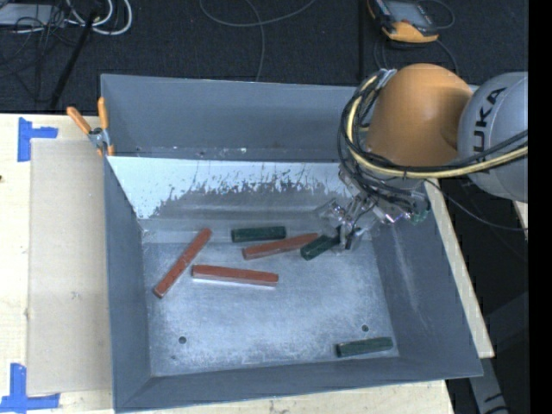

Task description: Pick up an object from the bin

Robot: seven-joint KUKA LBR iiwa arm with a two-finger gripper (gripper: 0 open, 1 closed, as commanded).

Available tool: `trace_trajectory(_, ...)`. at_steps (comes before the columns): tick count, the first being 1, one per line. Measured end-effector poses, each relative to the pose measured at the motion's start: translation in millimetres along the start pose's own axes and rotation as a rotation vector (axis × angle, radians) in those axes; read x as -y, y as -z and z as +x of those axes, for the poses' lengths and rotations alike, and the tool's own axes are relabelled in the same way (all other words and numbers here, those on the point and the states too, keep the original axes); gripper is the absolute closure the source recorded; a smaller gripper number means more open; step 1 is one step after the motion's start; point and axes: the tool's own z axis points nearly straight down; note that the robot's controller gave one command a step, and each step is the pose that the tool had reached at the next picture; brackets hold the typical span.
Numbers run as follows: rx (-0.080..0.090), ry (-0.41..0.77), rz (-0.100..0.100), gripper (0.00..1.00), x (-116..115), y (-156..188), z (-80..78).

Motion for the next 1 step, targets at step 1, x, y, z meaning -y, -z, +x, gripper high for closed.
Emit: trace_trajectory(1, 0.007, -0.014, 0.004, 1.0, -7.8, 92.8, 2.2)
